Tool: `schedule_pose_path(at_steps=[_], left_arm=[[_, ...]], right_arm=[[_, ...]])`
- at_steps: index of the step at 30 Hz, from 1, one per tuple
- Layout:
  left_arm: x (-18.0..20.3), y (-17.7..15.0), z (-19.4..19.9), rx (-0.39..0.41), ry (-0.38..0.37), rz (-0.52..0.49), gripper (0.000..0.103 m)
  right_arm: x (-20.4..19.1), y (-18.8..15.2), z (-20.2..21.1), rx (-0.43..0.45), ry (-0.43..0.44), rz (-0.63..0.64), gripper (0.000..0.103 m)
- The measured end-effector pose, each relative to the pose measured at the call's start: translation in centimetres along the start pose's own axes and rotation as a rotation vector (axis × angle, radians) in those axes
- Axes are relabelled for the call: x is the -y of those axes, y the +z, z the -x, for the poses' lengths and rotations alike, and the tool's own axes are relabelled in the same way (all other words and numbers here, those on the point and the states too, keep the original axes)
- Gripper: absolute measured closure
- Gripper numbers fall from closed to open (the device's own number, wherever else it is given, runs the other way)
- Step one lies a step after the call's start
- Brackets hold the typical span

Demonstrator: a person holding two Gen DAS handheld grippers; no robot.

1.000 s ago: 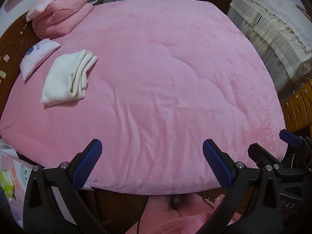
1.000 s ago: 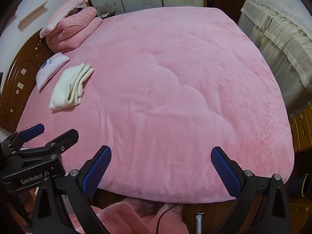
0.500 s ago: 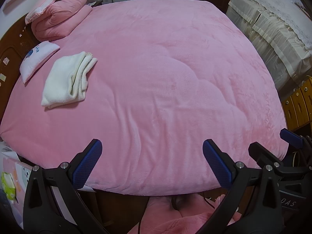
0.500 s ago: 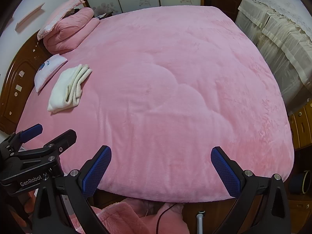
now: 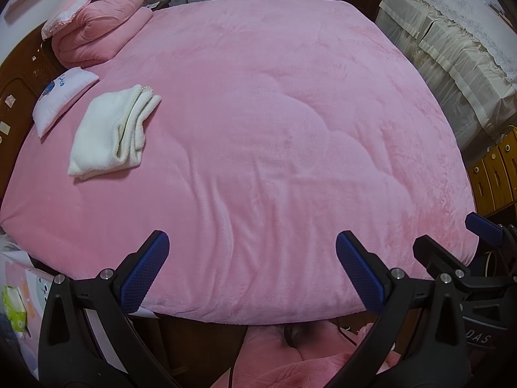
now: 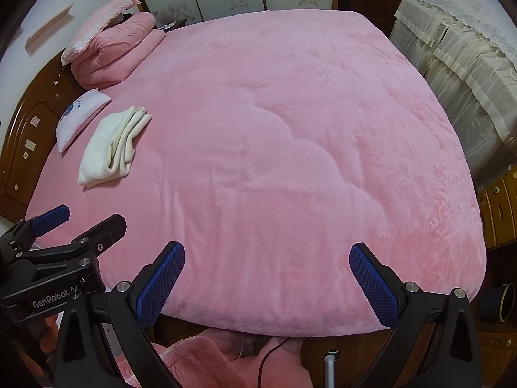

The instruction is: Fold large clothes

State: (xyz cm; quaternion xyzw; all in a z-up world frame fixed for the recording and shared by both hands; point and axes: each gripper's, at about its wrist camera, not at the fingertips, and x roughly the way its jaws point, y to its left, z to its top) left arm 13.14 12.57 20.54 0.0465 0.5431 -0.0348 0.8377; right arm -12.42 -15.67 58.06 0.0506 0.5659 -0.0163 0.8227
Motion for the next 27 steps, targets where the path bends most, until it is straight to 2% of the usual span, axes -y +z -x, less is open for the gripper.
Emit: schedule_pose_path(at_steps=[27], left_arm=[[1.2, 1.1, -1.6, -0.016, -0.003, -0.022, 0.000]], right_arm=[[1.0, 0.1, -0.6, -0.008, 0.001, -0.015, 0.000]])
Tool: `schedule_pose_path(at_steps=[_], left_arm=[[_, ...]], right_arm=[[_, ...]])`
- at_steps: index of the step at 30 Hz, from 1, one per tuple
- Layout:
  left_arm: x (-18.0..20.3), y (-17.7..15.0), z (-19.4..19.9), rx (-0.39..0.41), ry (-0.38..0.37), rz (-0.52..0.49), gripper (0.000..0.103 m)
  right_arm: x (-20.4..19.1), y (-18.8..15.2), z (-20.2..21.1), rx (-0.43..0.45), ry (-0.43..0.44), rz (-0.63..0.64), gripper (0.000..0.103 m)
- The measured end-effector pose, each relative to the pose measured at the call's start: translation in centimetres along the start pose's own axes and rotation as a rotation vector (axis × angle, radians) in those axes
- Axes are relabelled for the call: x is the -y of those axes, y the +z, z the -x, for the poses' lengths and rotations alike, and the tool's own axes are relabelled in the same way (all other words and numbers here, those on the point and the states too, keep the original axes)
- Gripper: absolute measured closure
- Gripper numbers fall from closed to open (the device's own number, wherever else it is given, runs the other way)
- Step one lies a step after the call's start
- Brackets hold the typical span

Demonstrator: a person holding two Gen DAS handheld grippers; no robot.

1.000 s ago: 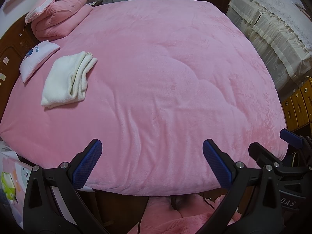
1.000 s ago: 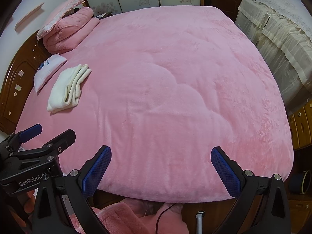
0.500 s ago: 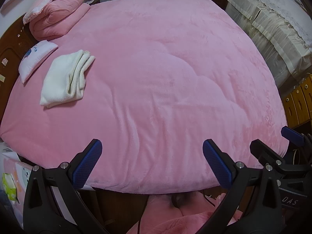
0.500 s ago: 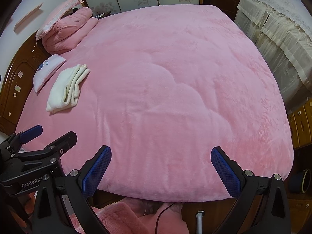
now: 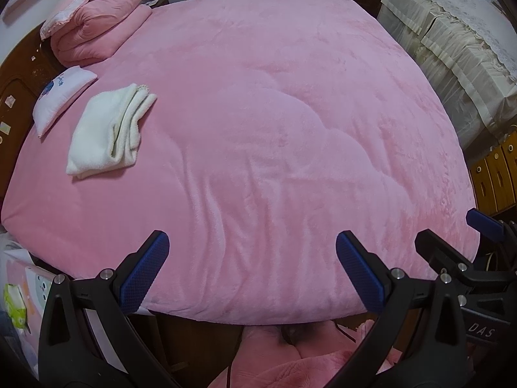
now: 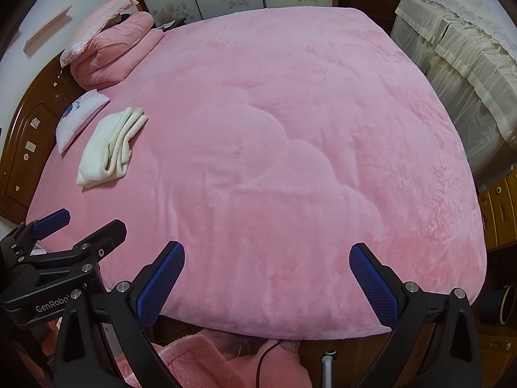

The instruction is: Fold large clothes

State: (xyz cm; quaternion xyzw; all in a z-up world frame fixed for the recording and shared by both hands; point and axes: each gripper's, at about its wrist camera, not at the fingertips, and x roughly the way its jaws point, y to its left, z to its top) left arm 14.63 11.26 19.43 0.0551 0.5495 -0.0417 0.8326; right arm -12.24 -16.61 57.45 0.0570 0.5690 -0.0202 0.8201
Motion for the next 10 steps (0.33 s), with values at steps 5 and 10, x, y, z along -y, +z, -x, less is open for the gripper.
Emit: schedule_pose_path(at_steps=[5, 10], left_arm=[[1.0, 0.5, -0.3, -0.001, 0.005, 0.000, 0.000], [2.4, 1.2, -1.0, -0.012, 0.017, 0.008, 0.000]], right_arm=[[1.4, 0.9, -0.3, 0.000, 0.008, 0.000, 0.000], [3.4, 1.5, -0.9, -0.010, 0.023, -0.006, 0.000]])
